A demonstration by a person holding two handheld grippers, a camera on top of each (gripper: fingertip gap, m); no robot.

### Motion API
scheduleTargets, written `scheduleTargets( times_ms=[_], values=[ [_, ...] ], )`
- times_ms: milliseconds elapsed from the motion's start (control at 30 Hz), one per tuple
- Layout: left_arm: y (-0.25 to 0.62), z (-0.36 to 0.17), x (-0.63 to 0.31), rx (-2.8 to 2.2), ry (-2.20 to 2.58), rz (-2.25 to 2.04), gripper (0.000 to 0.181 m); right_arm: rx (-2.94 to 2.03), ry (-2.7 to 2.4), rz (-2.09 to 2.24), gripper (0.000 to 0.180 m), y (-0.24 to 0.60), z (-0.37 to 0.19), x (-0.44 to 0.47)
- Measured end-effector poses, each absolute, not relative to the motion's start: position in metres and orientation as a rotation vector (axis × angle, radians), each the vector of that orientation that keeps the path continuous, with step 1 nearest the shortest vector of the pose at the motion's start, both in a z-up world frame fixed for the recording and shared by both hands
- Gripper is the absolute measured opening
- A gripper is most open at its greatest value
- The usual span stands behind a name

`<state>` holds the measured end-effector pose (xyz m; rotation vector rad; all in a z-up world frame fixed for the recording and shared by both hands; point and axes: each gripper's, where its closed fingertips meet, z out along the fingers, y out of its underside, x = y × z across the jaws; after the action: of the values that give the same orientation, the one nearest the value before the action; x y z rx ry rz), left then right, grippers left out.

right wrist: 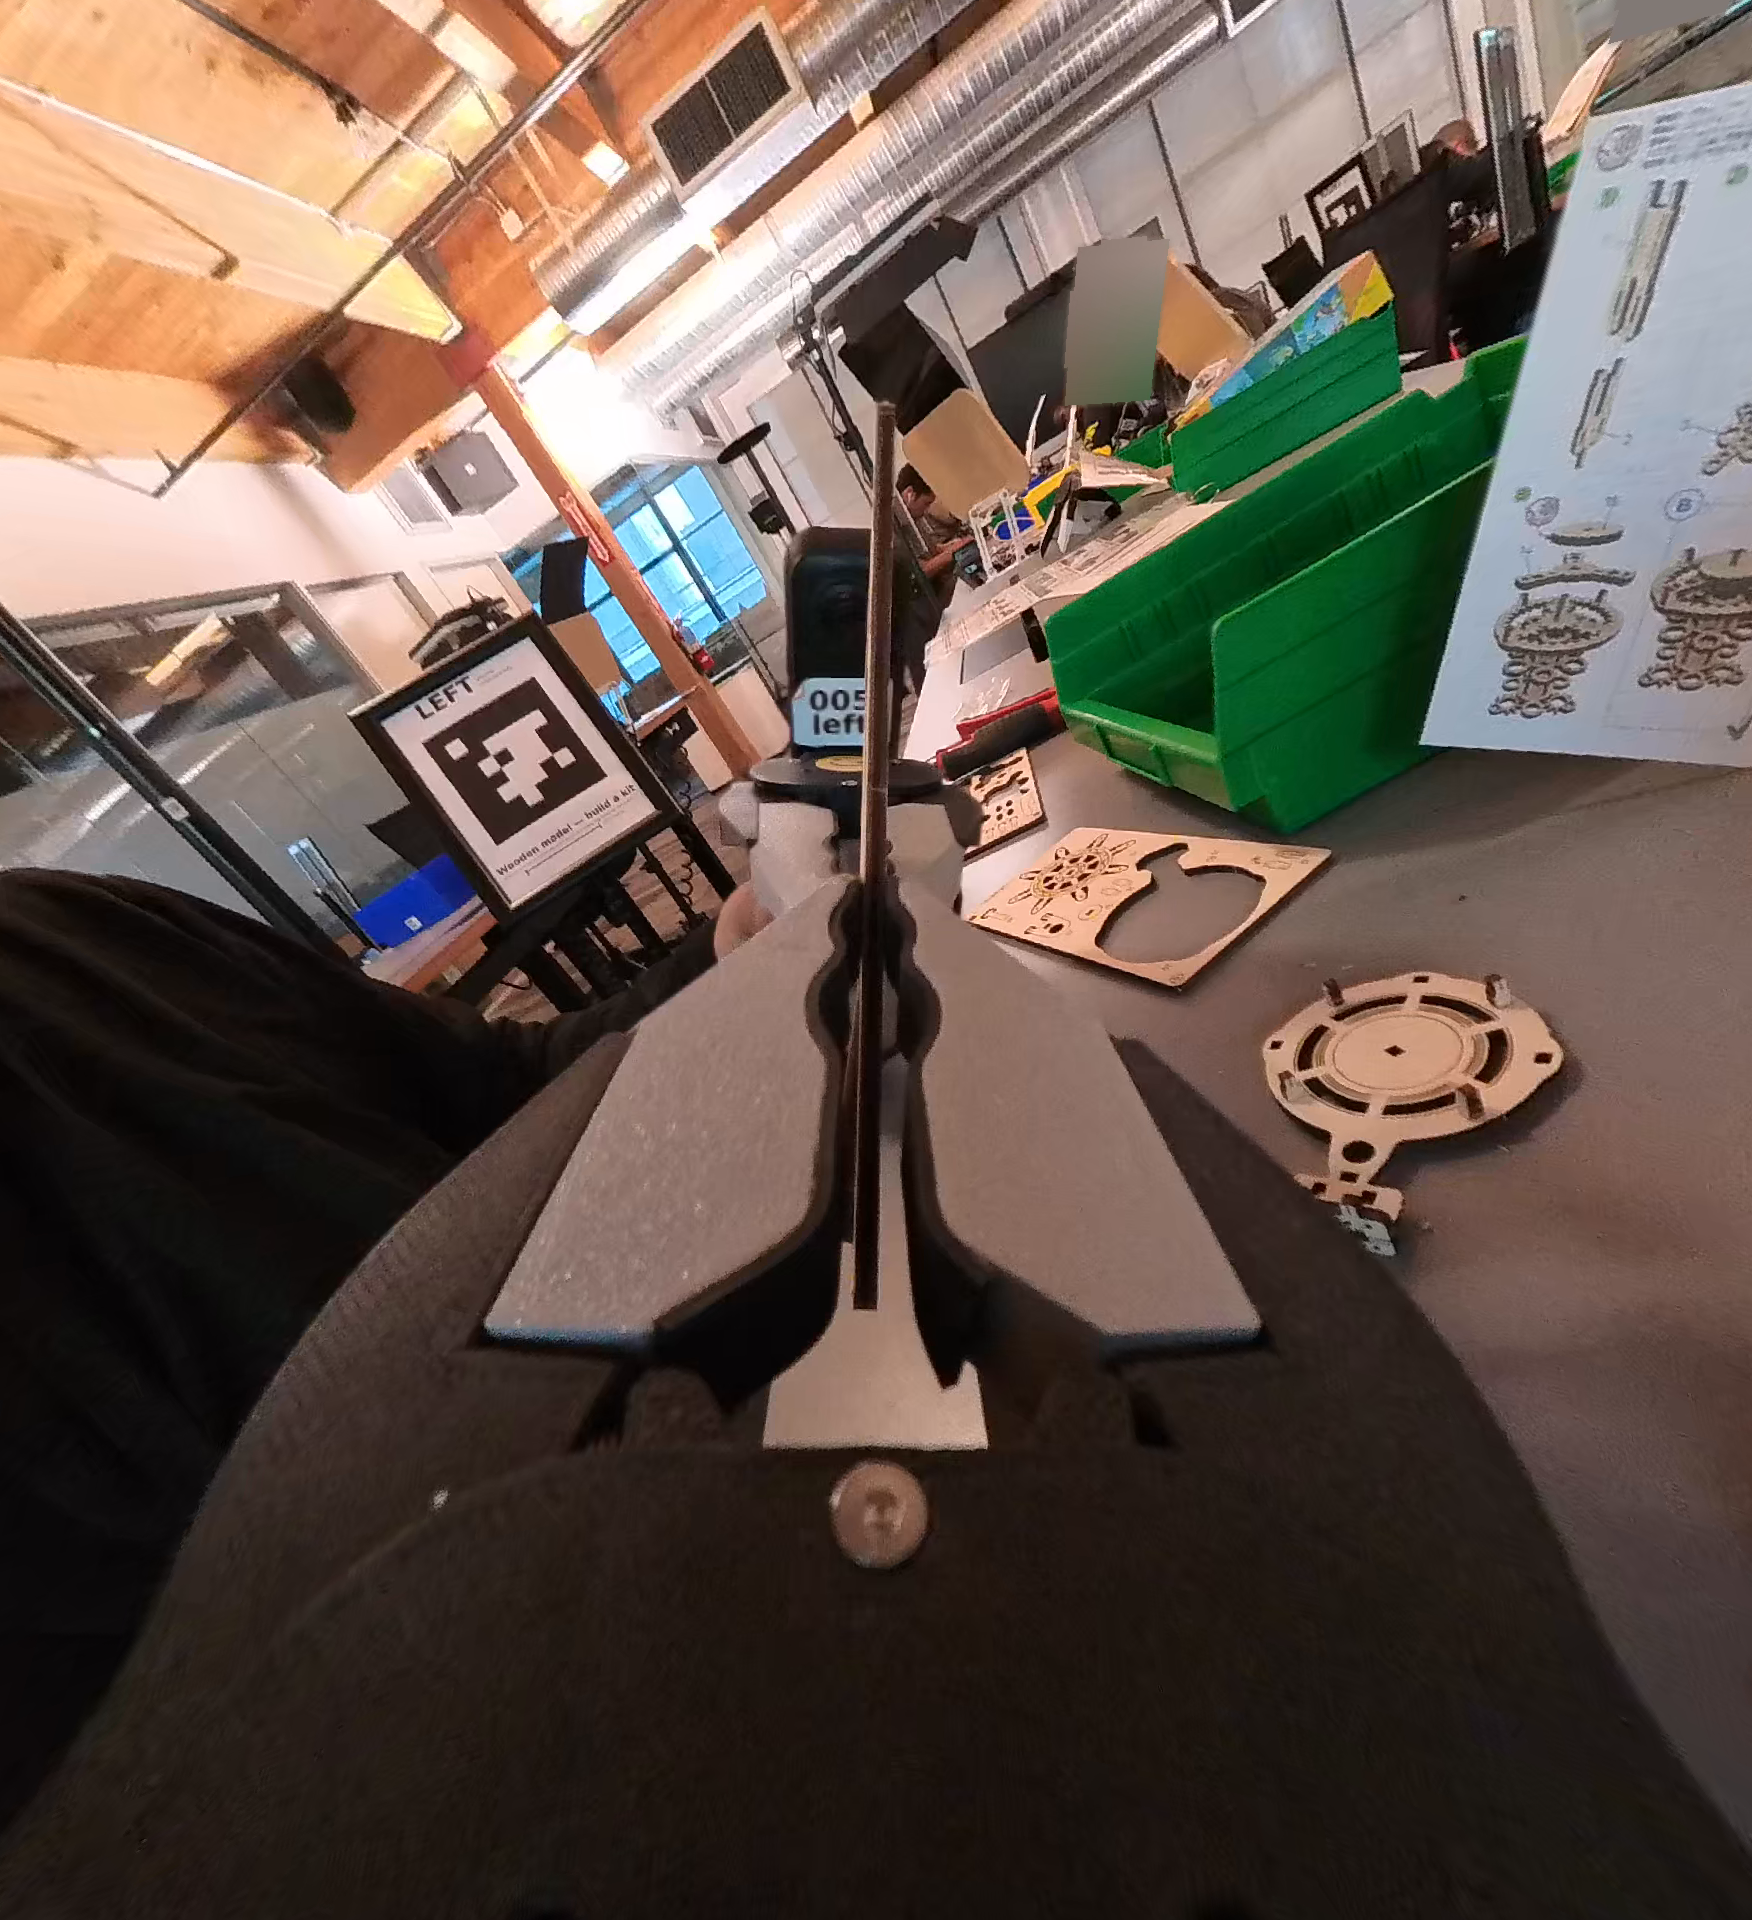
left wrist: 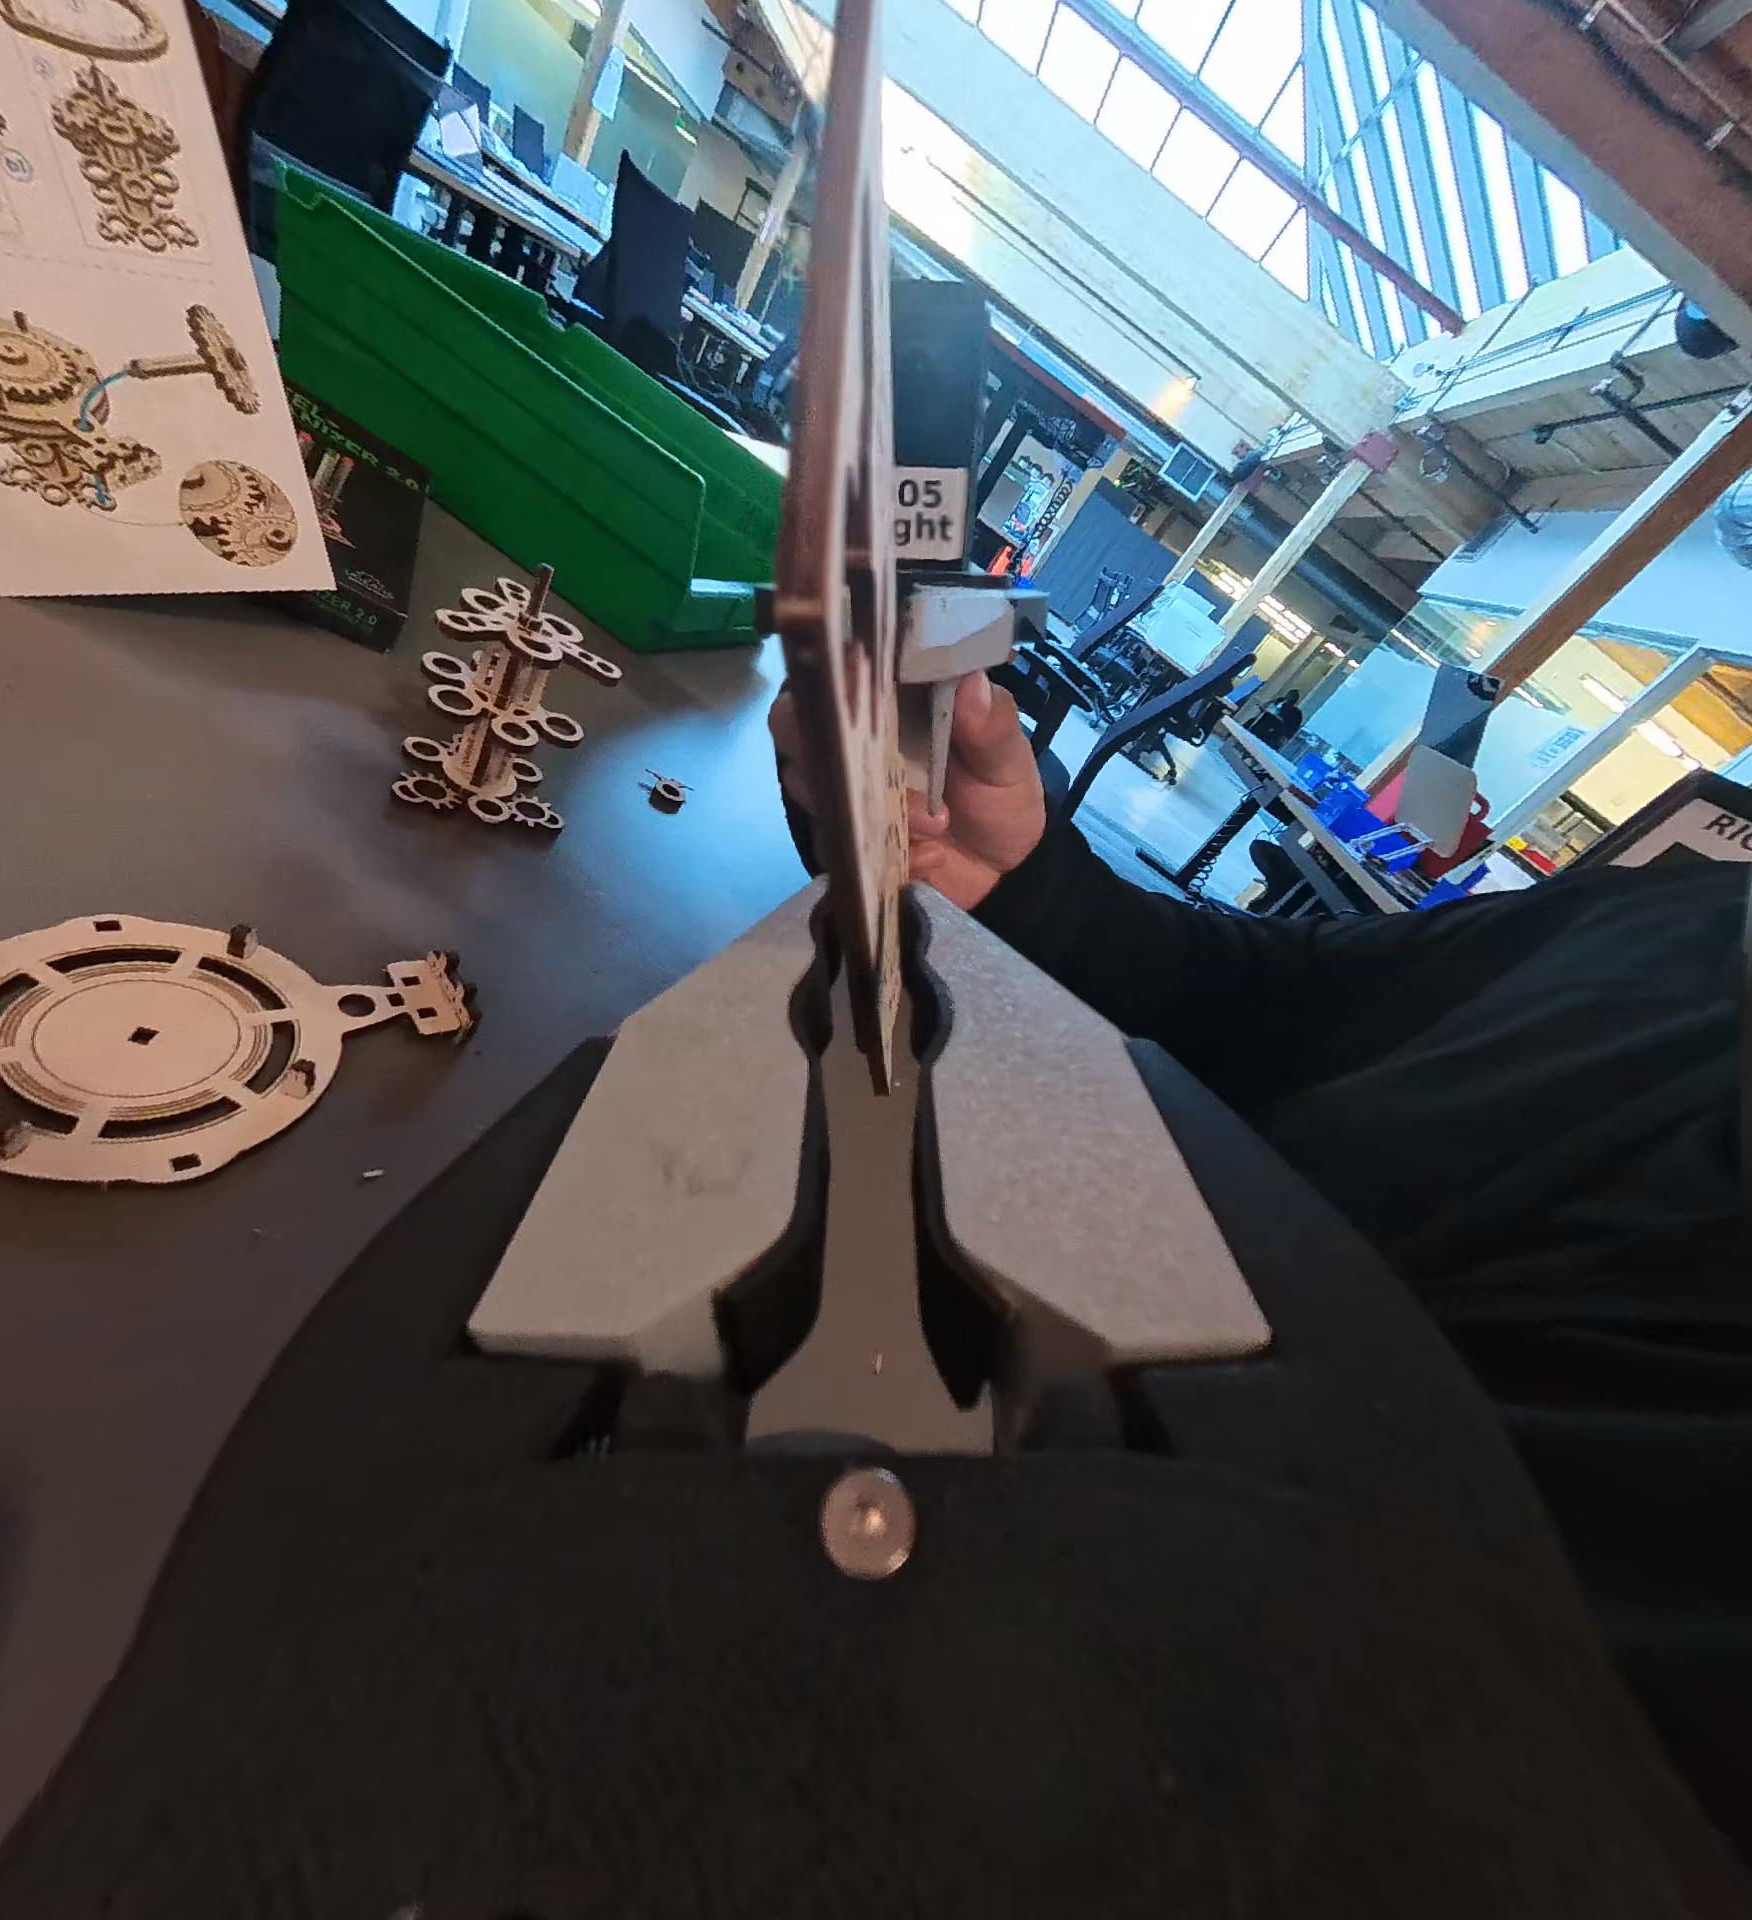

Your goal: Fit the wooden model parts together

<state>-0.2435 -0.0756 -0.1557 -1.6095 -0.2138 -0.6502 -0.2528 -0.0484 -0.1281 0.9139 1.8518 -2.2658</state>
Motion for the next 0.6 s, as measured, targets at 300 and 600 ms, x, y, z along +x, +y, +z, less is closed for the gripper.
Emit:
scheduleTargets(
  times_ms=[300,600],
  values=[
    [-0.112,-0.141,-0.213,-1.441,0.599,0.091,0.004,-0.368,3.532,-2.337,0.001,-0.107,-0.116,-0.183],
    [-0.119,-0.169,-0.203,-1.671,0.761,0.306,0.001,-0.362,3.851,-1.997,0.006,-0.098,-0.144,-0.180]
  ],
)
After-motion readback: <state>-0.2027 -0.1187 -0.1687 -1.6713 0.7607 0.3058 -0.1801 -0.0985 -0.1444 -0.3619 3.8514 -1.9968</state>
